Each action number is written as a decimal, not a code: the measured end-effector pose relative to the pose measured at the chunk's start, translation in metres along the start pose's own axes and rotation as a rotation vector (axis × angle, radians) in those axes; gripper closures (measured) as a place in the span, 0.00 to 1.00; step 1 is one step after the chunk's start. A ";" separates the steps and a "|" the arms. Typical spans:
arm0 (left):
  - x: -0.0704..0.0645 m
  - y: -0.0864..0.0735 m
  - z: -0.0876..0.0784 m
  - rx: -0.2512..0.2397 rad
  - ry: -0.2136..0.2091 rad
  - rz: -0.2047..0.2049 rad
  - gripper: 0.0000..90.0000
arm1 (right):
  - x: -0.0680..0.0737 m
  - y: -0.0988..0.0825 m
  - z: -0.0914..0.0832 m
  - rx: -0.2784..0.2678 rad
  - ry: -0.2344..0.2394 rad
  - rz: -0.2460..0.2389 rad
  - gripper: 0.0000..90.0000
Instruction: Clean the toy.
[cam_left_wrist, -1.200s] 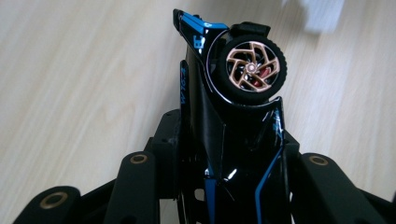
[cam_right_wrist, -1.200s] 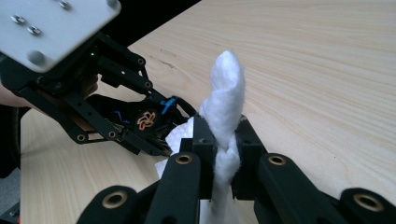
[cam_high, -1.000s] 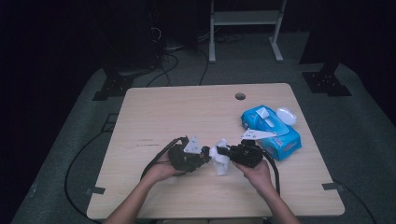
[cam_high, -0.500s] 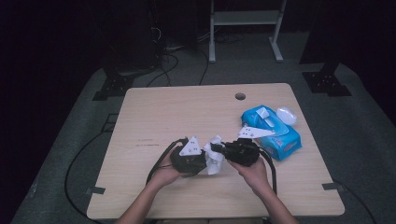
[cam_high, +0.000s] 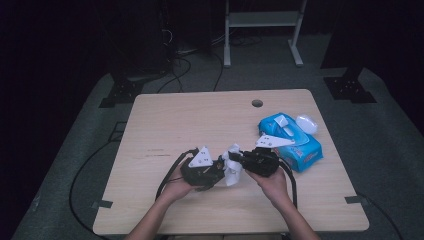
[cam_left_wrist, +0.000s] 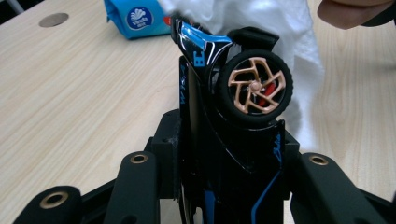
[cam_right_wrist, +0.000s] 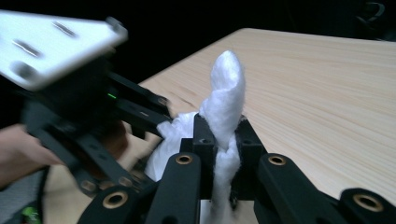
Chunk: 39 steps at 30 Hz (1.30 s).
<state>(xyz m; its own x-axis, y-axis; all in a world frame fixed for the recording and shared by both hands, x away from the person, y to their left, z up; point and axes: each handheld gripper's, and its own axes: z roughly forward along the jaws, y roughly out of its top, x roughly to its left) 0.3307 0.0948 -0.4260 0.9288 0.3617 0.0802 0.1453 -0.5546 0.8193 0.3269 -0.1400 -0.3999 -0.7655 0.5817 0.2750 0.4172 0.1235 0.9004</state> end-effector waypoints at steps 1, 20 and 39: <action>-0.001 0.001 0.001 0.000 -0.002 0.003 0.64 | 0.003 0.002 0.000 -0.006 0.011 -0.004 0.91; 0.005 -0.001 -0.013 -0.088 -0.005 -0.043 0.64 | 0.001 0.003 -0.004 -0.029 -0.009 -0.013 0.91; 0.005 -0.003 -0.009 -0.092 -0.023 -0.045 0.64 | -0.010 -0.005 -0.004 -0.051 0.041 0.072 0.91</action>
<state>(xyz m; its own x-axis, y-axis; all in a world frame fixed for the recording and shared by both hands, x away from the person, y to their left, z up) 0.3319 0.1053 -0.4226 0.9297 0.3670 0.0300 0.1560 -0.4663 0.8708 0.3302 -0.1493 -0.4062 -0.7539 0.5543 0.3525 0.4478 0.0410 0.8932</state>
